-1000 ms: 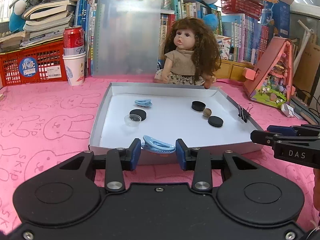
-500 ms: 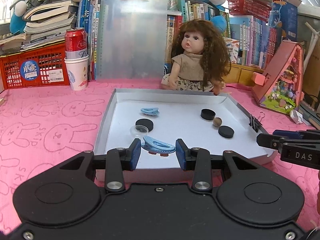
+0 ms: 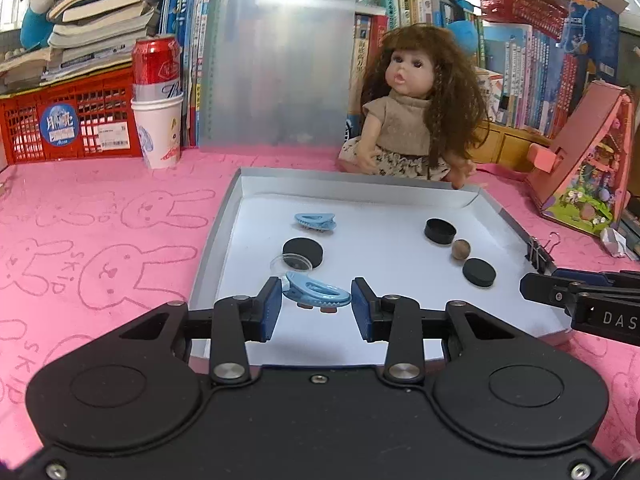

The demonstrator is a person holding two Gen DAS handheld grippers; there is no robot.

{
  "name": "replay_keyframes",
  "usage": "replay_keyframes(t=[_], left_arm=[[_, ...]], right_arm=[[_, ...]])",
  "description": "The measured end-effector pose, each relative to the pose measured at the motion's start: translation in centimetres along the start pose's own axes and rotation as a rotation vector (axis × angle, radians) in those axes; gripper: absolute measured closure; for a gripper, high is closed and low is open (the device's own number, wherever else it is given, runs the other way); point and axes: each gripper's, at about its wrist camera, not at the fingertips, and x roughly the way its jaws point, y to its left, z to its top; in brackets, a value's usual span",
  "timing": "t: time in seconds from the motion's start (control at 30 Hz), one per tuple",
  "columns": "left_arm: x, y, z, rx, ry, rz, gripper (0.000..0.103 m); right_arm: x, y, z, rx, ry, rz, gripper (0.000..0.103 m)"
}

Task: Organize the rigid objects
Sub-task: 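Lift the blue clip and red marker and carry them over the tray, then lower the blue clip into the tray and open the left gripper while the right lowers the marker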

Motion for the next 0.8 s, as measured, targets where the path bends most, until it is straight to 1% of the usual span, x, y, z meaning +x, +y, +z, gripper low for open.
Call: replay_keyframes(t=[0.37,0.63,0.8], left_arm=[[1.5,0.8,-0.3,-0.015,0.049,0.013,0.067],[1.8,0.8,-0.3,-0.001,0.046,0.026,0.067],[2.2,1.1,-0.2,-0.002,0.042,0.033,0.067]], right_arm=[[2.1,0.4,-0.1,0.009,0.040,0.001,0.054],[3.0,0.1,-0.2,0.020,0.062,-0.006,0.053],[3.2,0.1,-0.2,0.012,0.060,-0.013,0.053]])
